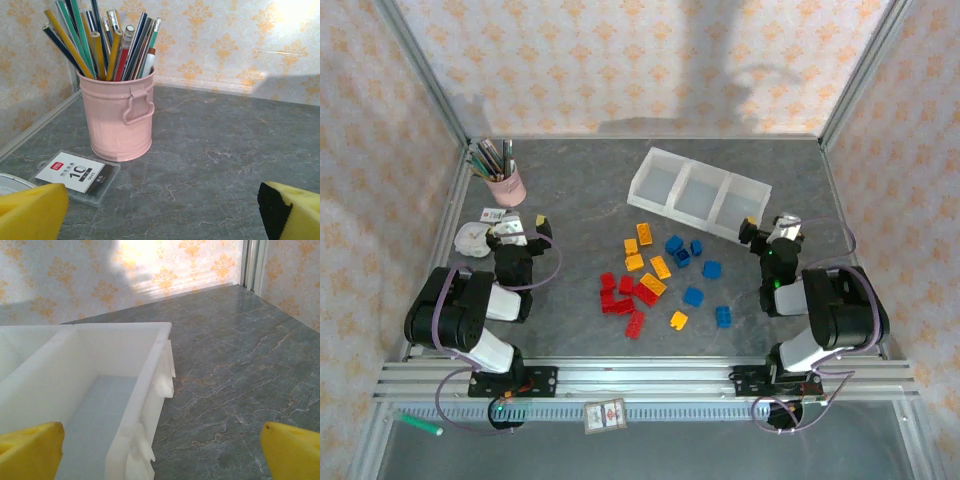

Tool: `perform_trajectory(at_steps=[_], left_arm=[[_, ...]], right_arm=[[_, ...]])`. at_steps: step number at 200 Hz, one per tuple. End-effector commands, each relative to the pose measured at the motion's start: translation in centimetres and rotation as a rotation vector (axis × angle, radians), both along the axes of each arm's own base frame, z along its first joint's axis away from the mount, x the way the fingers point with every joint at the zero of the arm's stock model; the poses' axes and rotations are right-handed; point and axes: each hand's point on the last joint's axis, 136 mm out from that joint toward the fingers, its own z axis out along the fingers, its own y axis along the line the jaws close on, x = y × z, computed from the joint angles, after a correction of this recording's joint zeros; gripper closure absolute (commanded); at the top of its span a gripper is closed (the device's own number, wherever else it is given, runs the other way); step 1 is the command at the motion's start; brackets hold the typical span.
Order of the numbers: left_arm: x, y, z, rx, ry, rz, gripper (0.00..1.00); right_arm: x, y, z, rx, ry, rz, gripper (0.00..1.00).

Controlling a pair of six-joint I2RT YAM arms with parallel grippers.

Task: Sort the legos into containers by color
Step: Pick up the lego from the center of the table.

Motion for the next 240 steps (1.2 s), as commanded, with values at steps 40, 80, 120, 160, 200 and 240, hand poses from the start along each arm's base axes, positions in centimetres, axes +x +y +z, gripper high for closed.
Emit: perform_trajectory(at_steps=[40, 80, 120, 160, 200, 240], left_arm=[[0.4, -0.1, 1.0, 0.010, -0.028, -0.016, 0.00], [0.4, -0.1, 0.9, 0.011, -0.027, -0.016, 0.00], [0.4, -0.1, 1.0, 0.009, -0.028, -0.016, 0.00], [0.2, 0.7, 1.0, -0.002, -0.034, 0.038, 0.00], [-0.4, 1.9, 1.1, -0.021, -0.051, 0.111, 0.00], [-1.0, 2.1, 2.4, -0.026, -0.070, 0.120, 0.00]], right_arm=[[0.4, -0.1, 1.6, -0.012, -0.057, 0.003, 0.00], [0.4, -0.2, 1.6, -0.011, -0.057, 0.002, 0.00], [0.4, -0.2, 1.6, -0.011, -0.056, 0.001, 0.00], [0.4, -0.2, 1.6, -0.011, -0.057, 0.002, 0.00], [0.3, -0.2, 1.8, -0.009, -0.063, 0.002, 0.00], [1.9, -0.3, 2.2, -0.005, 0.009, -0.008, 0.00]])
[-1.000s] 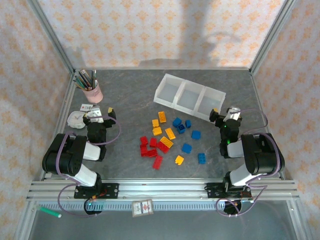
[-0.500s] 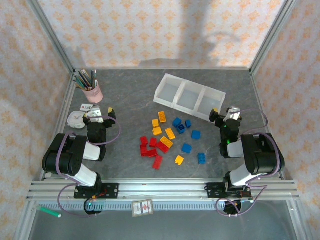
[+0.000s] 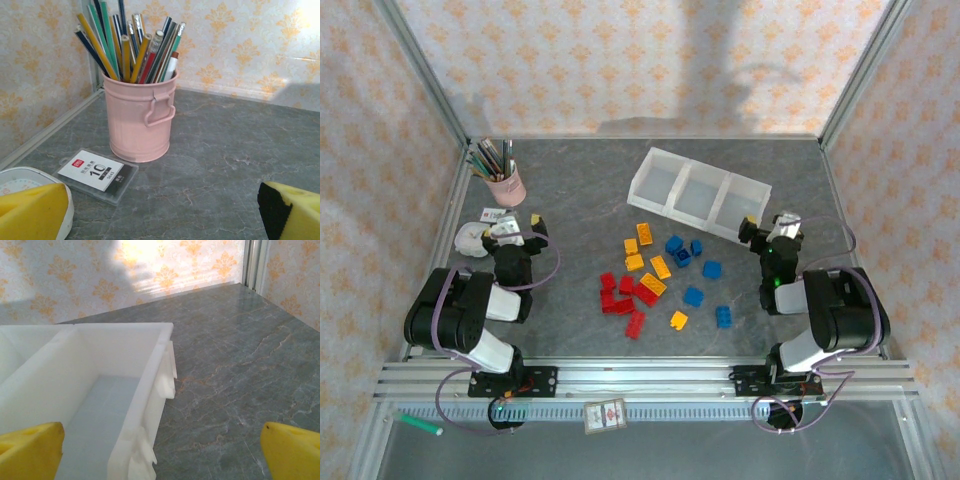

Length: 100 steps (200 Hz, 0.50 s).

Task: Sort the legos into containers by color
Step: Pick up the lego from the center of the table.

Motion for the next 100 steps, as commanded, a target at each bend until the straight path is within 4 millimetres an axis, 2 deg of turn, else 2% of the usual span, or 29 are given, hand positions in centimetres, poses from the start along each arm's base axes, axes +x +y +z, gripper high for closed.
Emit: perform_trajectory(at_steps=[1, 30, 54, 69, 75, 79, 89, 100], left_arm=[[-0.5, 0.7, 1.8, -0.017, -0.049, 0.037, 0.00], [0.1, 0.6, 2.8, -0.046, 0.004, 0.033, 0.00], [0.0, 0.0, 4.1, -0.091, -0.001, -0.001, 0.00], [-0.5, -0.1, 5.5, -0.127, -0.038, -0.006, 0.00], [-0.8, -0.1, 6.2, -0.144, -0.059, 0.000, 0.00], [-1.0, 0.0, 6.6, -0.157, -0.072, 0.004, 0.00], [-1.5, 0.2, 7.8, -0.208, -0.111, 0.017, 0.00], [-2.0, 0.6, 8.6, -0.309, -0.146, 0.050, 0.00]], right_arm=[[1.3, -0.3, 1.8, -0.005, 0.000, -0.011, 0.00], [0.9, -0.9, 3.3, 0.018, -0.008, -0.046, 0.00], [0.3, -1.6, 6.3, 0.086, -0.080, -0.099, 0.00], [-0.1, -1.6, 8.3, 0.162, -0.128, -0.113, 0.00], [-0.2, -1.7, 8.3, 0.203, -0.126, -0.126, 0.00], [-0.4, -1.8, 9.2, 0.241, -0.148, -0.137, 0.00], [-0.6, -1.9, 9.3, 0.326, -0.128, -0.162, 0.00], [-0.5, -0.9, 9.1, 0.381, -0.079, -0.124, 0.00]])
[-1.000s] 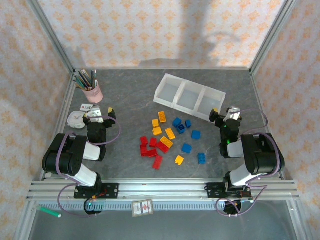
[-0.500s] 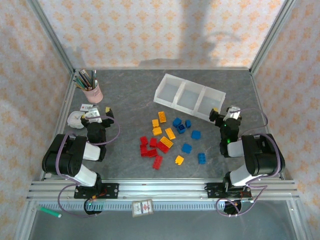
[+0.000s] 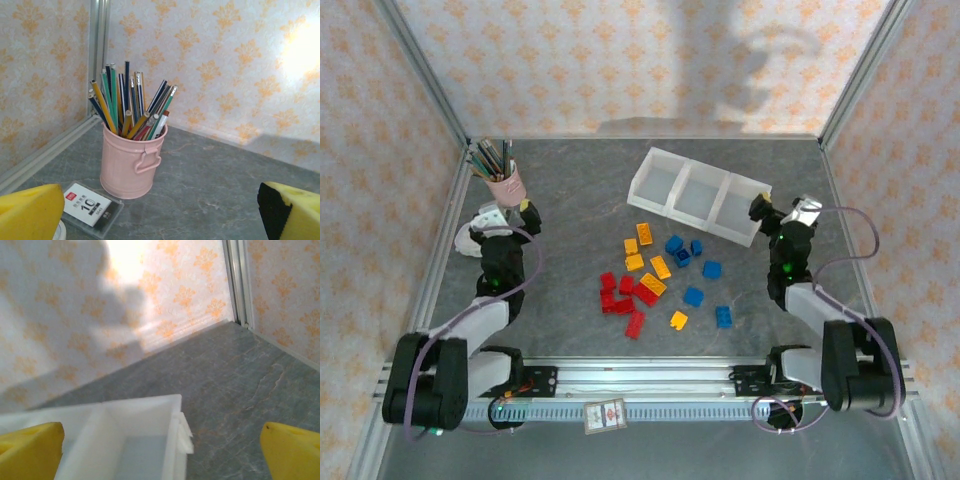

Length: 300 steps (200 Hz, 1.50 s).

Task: Sort the legos into containers by color
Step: Pick up the lego from the center of the table.

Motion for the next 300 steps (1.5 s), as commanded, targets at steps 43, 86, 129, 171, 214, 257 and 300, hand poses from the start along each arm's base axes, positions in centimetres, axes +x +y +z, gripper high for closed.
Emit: perform_trajectory(at_steps=[43, 86, 129, 171, 214, 257, 300], left_arm=[[-2.4, -0.2, 3.0, -0.291, -0.110, -0.016, 0.00], [-2.7, -1.6, 1.7, -0.391, 0.051, -0.063, 0.00], [-3.0, -7.8, -1.2, -0.503, 0.223, -0.343, 0.01], [-4.5, -12.3, -2.9, -0.483, 0.346, -0.436, 0.01], [-5.4, -16.1, -3.8, -0.550, 0.362, -0.516, 0.01], [-5.6, -18.8, -4.1, -0.529, 0.400, -0.531, 0.01], [-4.9, -21.5, -4.3, -0.514, 0.442, -0.570, 0.01]], right_arm=[[-0.4, 2.7, -0.8, 0.310, 0.170, 0.097, 0.00], [-1.0, 4.7, -1.3, 0.315, 0.306, 0.190, 0.00], [-2.8, 8.2, -3.9, 0.258, 0.526, 0.273, 0.00], [-5.1, 12.5, -6.2, 0.205, 0.667, 0.390, 0.00], [-7.0, 16.6, -8.2, 0.060, 0.813, 0.481, 0.01], [-8.0, 19.5, -10.1, -0.068, 0.916, 0.563, 0.13], [-7.1, 21.3, -11.7, -0.192, 0.978, 0.591, 0.24]])
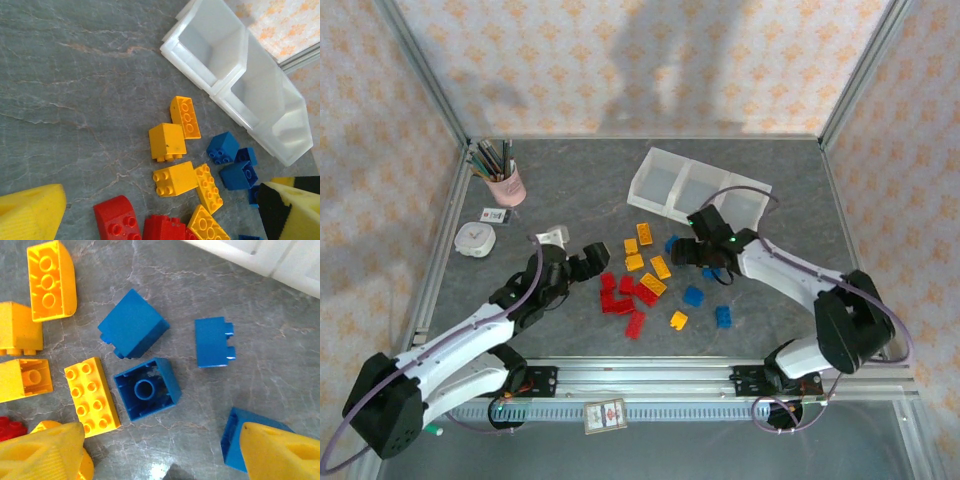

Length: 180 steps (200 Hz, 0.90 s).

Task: Sort the legos into containers by color
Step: Pick up the lego from the center of the table.

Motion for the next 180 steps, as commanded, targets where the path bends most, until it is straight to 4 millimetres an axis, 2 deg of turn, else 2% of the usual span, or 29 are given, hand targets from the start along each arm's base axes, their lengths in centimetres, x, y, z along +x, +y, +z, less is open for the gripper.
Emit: perform_trajectory(at_steps=[1, 32, 56, 118, 180], left_arm=[[1.3, -1.1, 2.3, -0.028, -0.047, 0.019, 0.01], [2.0, -2.6, 2.2, -0.015, -0.038, -0.006, 0.01], [2.4, -2.9, 2.0, -0.014, -0.030, -0.001, 0.01], [2.6, -2.2, 2.0, 0.017, -0.030, 0.031, 0.01], [2.5, -1.8, 2.0, 0.030, -0.031, 0.045, 0.01]], right_arm=[[0.6, -0.2, -0.4, -0.102, -0.001, 0.030, 0.24], [1.9, 0.2, -1.2, -0.159, -0.006, 0.047, 0.33], [2.6, 0.6, -1.8, -0.179, -0.005, 0.063, 0.35], [2.7, 2.2, -3.6, -0.198, 0.031, 0.122, 0.40], [2.7, 1.9, -4.6, -0.232, 0.046, 0.122, 0.47]])
